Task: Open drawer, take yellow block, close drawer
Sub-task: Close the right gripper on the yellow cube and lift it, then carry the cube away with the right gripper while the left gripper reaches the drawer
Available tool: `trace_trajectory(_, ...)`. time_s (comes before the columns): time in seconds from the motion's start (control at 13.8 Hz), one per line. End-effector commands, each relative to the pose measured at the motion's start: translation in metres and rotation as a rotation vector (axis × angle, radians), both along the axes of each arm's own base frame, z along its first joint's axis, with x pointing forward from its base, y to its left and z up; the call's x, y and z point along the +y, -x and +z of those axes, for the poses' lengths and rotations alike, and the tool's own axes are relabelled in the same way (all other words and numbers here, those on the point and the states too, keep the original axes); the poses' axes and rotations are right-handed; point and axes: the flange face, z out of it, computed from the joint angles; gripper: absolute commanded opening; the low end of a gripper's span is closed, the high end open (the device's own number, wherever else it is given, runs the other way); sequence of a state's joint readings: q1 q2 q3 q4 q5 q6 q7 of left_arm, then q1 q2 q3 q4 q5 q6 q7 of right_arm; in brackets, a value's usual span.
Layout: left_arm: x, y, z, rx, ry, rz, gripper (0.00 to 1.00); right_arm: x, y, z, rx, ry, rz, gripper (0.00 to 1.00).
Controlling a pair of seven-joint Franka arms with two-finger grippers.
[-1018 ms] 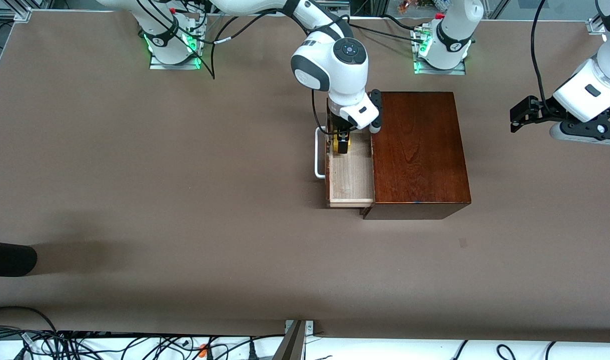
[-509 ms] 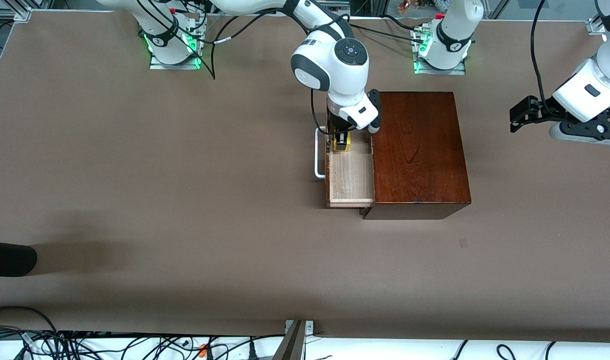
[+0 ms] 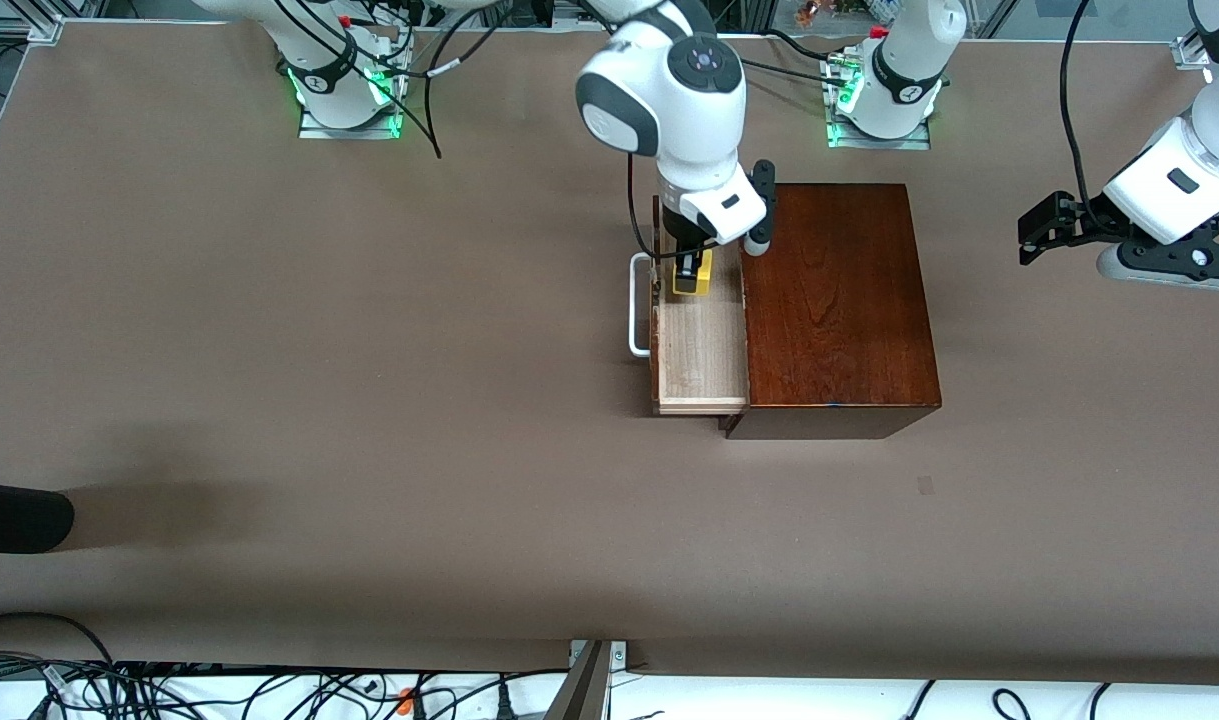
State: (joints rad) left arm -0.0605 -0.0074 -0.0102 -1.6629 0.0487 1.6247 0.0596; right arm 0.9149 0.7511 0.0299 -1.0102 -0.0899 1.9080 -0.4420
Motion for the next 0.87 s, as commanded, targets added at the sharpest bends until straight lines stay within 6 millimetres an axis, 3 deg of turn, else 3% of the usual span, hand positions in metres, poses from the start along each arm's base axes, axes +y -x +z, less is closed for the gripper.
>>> trace_trajectory(0.0,-0.002,0.0,0.005,-0.006,0.005,-0.001,1.0,-0.05,-0.036,0.05,0.056,-0.023,-0.102,0.0)
trace_trajectory(0.15,-0.011,0.001,0.006,-0.009,0.005,-0.015,1.0,-0.11,-0.072,0.092,0.078,-0.031,-0.197,0.0)
trace_trajectory(0.36,-0.055,0.006,0.006,-0.009,0.005,-0.099,1.0,-0.22,-0.127,0.136,0.116,-0.04,-0.353,0.0)
trace_trajectory(0.51,-0.07,0.005,0.001,0.001,0.016,-0.137,1.0,-0.29,-0.154,0.165,0.116,-0.085,-0.445,0.0)
trace_trajectory(0.73,-0.136,0.009,-0.013,0.018,0.02,-0.255,1.0,-0.396,-0.191,0.164,0.151,-0.067,-0.6,0.0)
trace_trajectory(0.8,-0.158,0.005,-0.017,0.021,0.031,-0.292,1.0,-0.423,-0.198,0.16,0.171,-0.058,-0.641,0.0)
